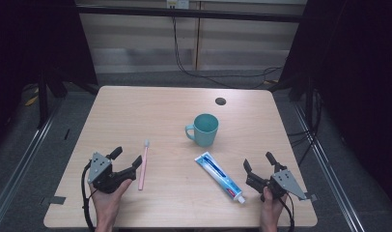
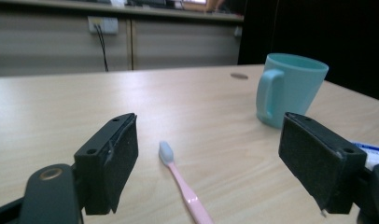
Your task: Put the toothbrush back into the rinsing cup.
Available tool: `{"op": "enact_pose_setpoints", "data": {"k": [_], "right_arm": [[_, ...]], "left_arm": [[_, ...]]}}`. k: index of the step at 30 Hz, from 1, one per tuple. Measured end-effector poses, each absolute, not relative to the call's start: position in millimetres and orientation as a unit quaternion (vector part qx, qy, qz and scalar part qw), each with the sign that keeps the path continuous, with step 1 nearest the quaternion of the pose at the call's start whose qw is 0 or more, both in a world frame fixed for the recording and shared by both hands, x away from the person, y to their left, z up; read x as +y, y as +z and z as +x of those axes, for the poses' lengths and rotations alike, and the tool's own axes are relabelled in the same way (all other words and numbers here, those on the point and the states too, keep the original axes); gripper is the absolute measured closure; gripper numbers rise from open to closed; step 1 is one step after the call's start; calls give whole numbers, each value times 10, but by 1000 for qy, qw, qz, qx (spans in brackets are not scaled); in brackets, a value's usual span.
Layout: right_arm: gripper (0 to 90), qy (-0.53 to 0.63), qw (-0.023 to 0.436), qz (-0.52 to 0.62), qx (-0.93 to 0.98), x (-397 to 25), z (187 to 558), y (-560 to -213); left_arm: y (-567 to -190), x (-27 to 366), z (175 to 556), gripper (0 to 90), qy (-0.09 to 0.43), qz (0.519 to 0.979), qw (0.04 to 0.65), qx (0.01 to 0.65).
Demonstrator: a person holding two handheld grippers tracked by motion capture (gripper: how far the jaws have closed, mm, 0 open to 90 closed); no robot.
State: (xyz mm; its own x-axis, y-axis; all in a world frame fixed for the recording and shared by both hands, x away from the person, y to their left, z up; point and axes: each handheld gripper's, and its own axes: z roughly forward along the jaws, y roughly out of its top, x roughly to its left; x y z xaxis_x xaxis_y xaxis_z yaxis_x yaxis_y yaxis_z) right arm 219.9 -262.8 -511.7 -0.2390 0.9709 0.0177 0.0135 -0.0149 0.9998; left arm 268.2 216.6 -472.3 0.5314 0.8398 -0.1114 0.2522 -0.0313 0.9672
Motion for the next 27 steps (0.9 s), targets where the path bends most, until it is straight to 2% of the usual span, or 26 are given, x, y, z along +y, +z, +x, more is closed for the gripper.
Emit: {"op": "enact_pose_setpoints", "data": {"k": [2, 4, 6, 11, 16, 19, 20, 23, 27], "right_arm": [[137, 558, 429, 443, 555, -2628, 2199, -5117], [137, 558, 429, 443, 555, -2628, 2198, -5117], [137, 558, 429, 443, 555, -2628, 2198, -5117], [137, 558, 429, 443, 555, -2628, 2198, -5118], [137, 558, 429, 443, 555, -2628, 2198, -5118], [137, 558, 429, 443, 555, -2628, 2199, -5117], [137, 558, 429, 443, 555, -2628, 2199, -5117], [137, 558, 429, 443, 555, -2628, 2199, -5117], [137, 558, 429, 443, 555, -2628, 2198, -5117]], "left_arm": [[-4699, 2131, 2733, 199, 237, 689, 553, 403], [-4679, 2102, 2749, 201, 235, 701, 540, 401], [-4659, 2087, 2765, 267, 228, 713, 533, 394], [-4613, 2067, 2812, 276, 219, 733, 514, 387], [-4481, 2075, 2894, 342, 194, 755, 495, 385], [-4459, 2078, 2930, 387, 178, 759, 484, 398], [-4430, 2057, 2975, 389, 169, 775, 452, 407], [-4385, 2069, 3047, 388, 146, 772, 437, 438], [-4336, 2068, 3092, 393, 137, 779, 422, 443]]}}
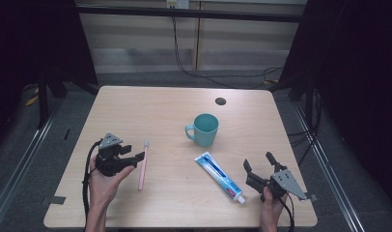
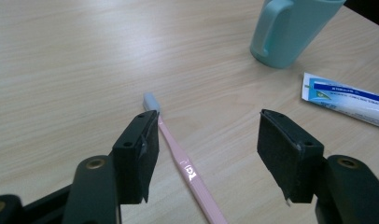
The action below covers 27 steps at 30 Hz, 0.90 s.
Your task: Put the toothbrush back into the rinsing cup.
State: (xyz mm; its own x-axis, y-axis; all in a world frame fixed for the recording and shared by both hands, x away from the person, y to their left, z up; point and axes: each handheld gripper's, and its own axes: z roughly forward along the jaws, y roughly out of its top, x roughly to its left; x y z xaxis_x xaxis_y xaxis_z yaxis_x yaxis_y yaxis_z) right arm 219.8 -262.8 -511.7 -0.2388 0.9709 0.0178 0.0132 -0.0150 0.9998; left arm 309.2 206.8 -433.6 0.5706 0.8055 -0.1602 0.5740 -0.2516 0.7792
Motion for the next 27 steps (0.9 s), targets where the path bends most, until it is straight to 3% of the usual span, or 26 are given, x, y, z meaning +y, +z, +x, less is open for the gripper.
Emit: {"op": "enact_pose_setpoints", "data": {"k": [15, 27], "right_arm": [[136, 558, 429, 443, 555, -2628, 2199, -5117], [136, 558, 429, 443, 555, -2628, 2199, -5118]], "left_arm": [[-4389, 2025, 3401, 458, 14, 813, 317, 487], [-4376, 2018, 3575, 527, -27, 827, 250, 503]]}}
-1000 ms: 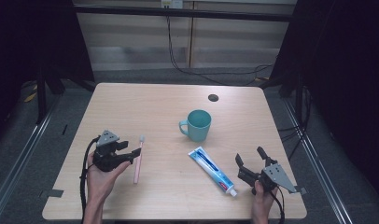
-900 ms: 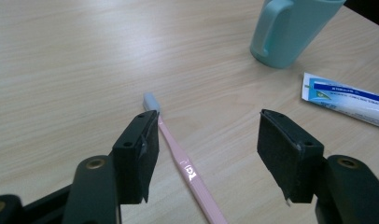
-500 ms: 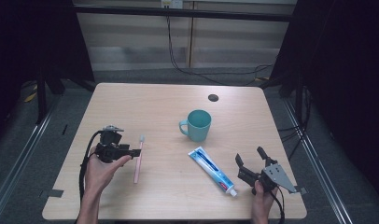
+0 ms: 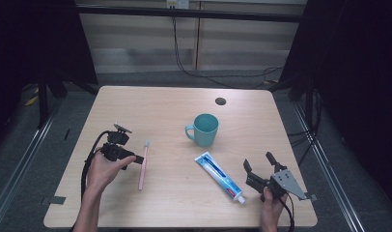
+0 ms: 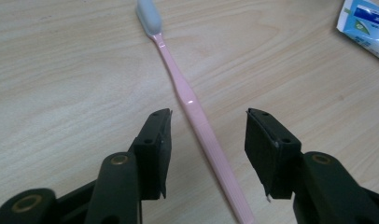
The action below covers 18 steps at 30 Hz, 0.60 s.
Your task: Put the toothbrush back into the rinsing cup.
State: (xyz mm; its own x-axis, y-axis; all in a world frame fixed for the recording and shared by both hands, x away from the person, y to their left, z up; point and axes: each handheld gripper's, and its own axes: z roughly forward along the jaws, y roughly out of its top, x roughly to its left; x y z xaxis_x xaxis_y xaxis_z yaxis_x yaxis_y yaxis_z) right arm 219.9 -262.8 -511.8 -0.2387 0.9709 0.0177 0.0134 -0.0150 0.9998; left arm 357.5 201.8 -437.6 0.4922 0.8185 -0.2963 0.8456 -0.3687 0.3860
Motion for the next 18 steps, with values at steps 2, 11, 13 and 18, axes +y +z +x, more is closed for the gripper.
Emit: {"op": "enact_pose_setpoints", "data": {"k": [2, 11, 13, 18], "right_arm": [[136, 558, 429, 443, 555, -2628, 2198, -5117], [135, 558, 429, 443, 555, -2628, 2199, -5117], [135, 558, 429, 443, 555, -2628, 2199, -5117], [136, 558, 429, 443, 555, -2628, 2199, -5117]], "left_arm": [[-4380, 2020, 3603, 528, -38, 830, 238, 504], [-4395, 1955, 3723, 515, -54, 828, 187, 527], [-4402, 1951, 3737, 514, -55, 827, 186, 527], [-4432, 1923, 3807, 564, -68, 817, 176, 544]]}}
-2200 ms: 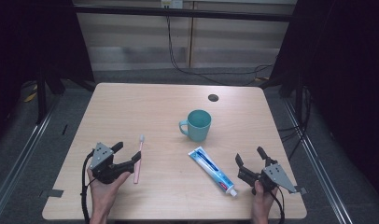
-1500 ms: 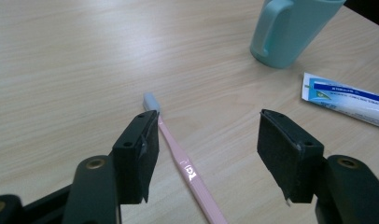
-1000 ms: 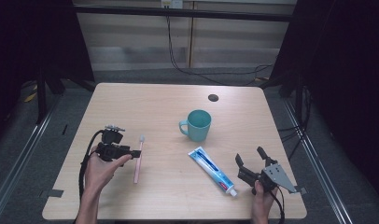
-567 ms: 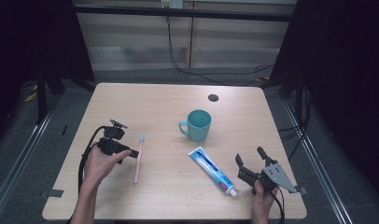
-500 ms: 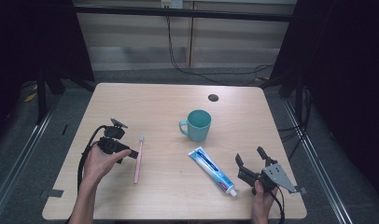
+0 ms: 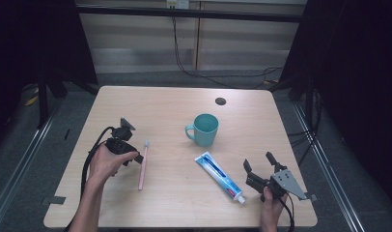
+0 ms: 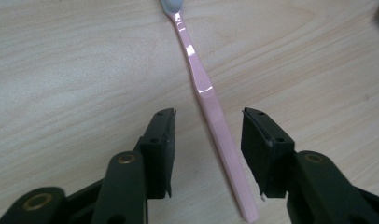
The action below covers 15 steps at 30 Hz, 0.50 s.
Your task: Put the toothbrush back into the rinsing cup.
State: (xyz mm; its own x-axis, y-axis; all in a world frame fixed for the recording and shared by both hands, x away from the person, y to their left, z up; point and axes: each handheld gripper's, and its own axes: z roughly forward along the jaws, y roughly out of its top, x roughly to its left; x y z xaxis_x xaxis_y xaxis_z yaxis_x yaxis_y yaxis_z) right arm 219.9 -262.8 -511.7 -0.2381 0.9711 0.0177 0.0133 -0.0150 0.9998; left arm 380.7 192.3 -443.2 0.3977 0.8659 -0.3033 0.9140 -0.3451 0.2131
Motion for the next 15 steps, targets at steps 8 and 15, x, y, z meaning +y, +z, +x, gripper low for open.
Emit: {"op": "enact_pose_setpoints", "data": {"k": [8, 15], "right_arm": [[135, 558, 429, 444, 555, -2628, 2199, -5118], [136, 558, 429, 443, 555, -2628, 2199, -5117]], "left_arm": [[-4453, 1882, 3865, 623, -71, 807, 157, 564], [-4483, 1794, 3882, 632, -86, 811, 150, 559]]}}
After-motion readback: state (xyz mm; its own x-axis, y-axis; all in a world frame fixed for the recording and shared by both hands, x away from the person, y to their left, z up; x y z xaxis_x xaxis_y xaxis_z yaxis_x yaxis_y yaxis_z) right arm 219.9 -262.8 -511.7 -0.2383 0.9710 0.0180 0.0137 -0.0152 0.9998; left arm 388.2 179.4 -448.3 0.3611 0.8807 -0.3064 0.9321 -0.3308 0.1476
